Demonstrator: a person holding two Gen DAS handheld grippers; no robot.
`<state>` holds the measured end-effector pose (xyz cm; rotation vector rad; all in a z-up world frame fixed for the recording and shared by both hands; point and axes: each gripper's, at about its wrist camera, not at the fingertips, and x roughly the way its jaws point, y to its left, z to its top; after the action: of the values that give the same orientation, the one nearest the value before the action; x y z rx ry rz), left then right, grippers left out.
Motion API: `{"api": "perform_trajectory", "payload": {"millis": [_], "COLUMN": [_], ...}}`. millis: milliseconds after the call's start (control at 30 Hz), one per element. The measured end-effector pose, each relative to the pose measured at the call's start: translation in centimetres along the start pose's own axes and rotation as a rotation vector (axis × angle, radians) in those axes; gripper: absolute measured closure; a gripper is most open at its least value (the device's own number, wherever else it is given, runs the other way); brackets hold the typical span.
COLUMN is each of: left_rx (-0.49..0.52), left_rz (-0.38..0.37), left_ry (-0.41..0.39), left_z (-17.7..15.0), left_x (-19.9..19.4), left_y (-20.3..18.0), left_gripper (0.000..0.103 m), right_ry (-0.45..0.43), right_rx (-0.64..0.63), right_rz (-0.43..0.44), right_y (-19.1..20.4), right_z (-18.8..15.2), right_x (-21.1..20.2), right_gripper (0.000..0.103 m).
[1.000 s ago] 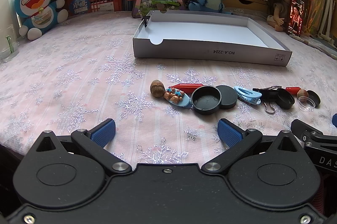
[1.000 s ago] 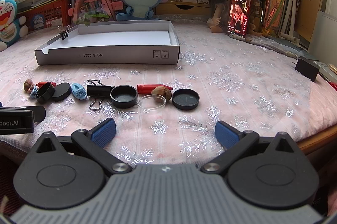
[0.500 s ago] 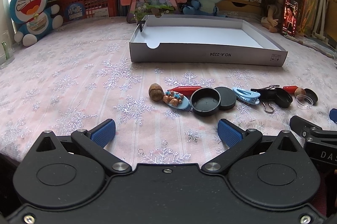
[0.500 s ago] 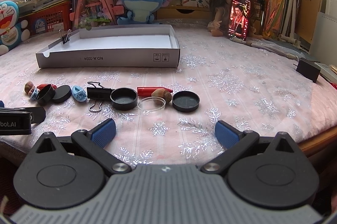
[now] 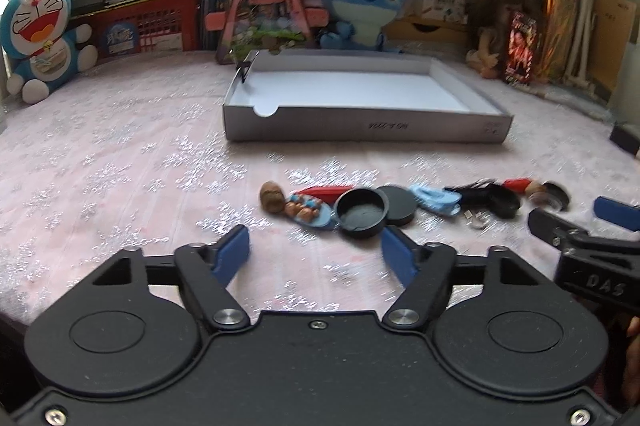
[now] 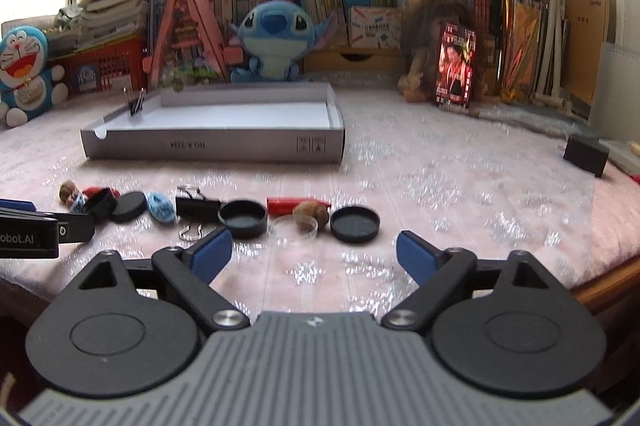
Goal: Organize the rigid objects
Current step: 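Grasp the black jar with the left gripper while the right gripper grasps the clear plastic cup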
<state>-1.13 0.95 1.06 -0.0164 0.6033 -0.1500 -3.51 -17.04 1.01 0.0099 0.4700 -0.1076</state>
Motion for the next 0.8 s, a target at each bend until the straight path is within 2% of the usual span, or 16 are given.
{"api": "perform_trajectory", "payload": {"millis": [167, 233, 400, 633, 733, 800], "left_rx": [-0.057, -0.066, -0.066, -0.115, -0.118, -0.121], "left_rz": [-0.116, -0.147, -0.125, -0.143, -0.146, -0.145], "left_ry": [-0.004, 0.010, 0.024, 0.019, 0.018, 0.014], "left_z": [0.4, 0.5, 0.6, 1.1, 1.1, 1.0], "left_x": [-0.6, -0.5, 0.5, 2.0, 2.2, 2.2], "left_y": [0.1, 0.0, -0.2, 0.2, 0.2, 0.2], "left_gripper": [0.059, 0.062, 0.062, 0.062, 0.071, 0.072], "right_ry": [-0.034, -0.030, -0.024, -0.027, -0.024, -0.024], "right_rx": [-0.024, -0.018, -0.004, 0.000, 0.001, 0.001], "right_rz": [0.014, 0.017, 0.021, 0.025, 0.029, 0.030], "right_y": [0.3, 0.4, 0.4, 0.5, 0.6, 0.7], "right_z": [0.2, 0.2, 0.0, 0.1, 0.0, -0.1], "right_x": [-0.4, -0.4, -0.4, -0.3, -0.2, -0.2], "right_gripper": [0.023, 0.026, 0.035, 0.041, 0.044, 0.046]}}
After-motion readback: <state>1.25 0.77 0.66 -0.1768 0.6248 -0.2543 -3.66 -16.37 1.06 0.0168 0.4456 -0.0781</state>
